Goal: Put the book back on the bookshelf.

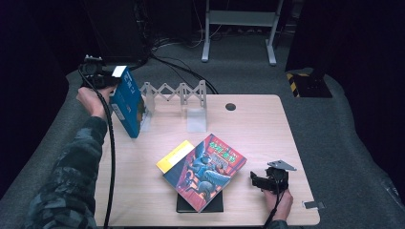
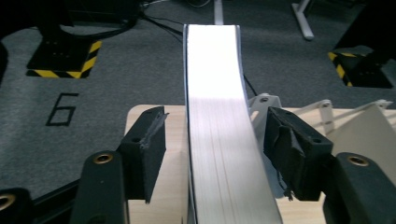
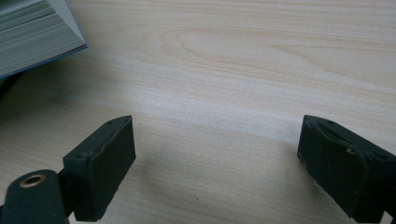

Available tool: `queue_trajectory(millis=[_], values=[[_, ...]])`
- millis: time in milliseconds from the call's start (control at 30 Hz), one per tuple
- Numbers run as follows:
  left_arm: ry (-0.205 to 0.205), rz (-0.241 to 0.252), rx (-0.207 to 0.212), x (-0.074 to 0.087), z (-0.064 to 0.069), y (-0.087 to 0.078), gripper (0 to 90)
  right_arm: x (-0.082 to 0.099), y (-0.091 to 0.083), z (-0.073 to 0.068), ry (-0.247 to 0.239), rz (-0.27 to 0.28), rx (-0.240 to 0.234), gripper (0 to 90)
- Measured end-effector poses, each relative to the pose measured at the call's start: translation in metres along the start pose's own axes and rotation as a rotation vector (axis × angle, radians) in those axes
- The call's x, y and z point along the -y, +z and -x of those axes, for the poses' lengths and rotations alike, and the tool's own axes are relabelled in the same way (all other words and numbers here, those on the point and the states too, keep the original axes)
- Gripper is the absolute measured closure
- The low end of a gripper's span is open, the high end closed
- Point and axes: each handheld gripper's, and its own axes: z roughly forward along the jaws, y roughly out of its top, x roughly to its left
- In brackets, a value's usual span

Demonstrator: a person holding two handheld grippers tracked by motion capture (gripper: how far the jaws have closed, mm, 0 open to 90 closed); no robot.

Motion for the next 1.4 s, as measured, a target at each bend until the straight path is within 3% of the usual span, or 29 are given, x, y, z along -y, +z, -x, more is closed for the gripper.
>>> queue_trajectory(millis=[100, 167, 400, 500, 700, 867, 933, 1067, 1400], values=[[0.013, 0.004, 0.031, 0.001, 0.001, -0.007, 34.4, 0.0, 0.0, 0.0, 0.0, 0.0, 0.0, 10.7], [0.048, 0.012, 0.051, 0.001, 0.001, -0.013, 32.3, 0.0, 0.0, 0.0, 0.0, 0.0, 0.0, 10.6], [0.081, 0.027, 0.127, 0.003, 0.0, -0.037, 26.4, 0.0, 0.0, 0.0, -0.001, -0.005, 0.006, 10.6], [0.121, 0.017, 0.173, 0.004, 0.001, -0.048, 25.8, 0.0, 0.0, 0.0, -0.001, -0.006, 0.006, 10.6], [0.181, 0.005, 0.203, 0.012, 0.005, -0.068, 20.1, 0.0, 0.0, 0.0, -0.006, 0.0, 0.003, 10.6], [0.197, 0.028, 0.259, 0.024, 0.007, -0.083, 18.5, 0.0, 0.0, 0.0, -0.008, -0.002, 0.008, 10.6], [0.223, 0.009, 0.286, 0.03, 0.008, -0.088, 15.4, 0.0, 0.0, -0.001, -0.008, -0.002, 0.008, 10.6], [0.245, 0.019, 0.306, 0.042, 0.012, -0.094, 11.7, 0.0, 0.0, -0.001, -0.006, -0.004, 0.009, 10.6], [0.277, -0.001, 0.368, 0.085, 0.019, -0.089, 2.2, 0.0, 0.001, -0.001, -0.018, -0.005, 0.013, 10.6]])
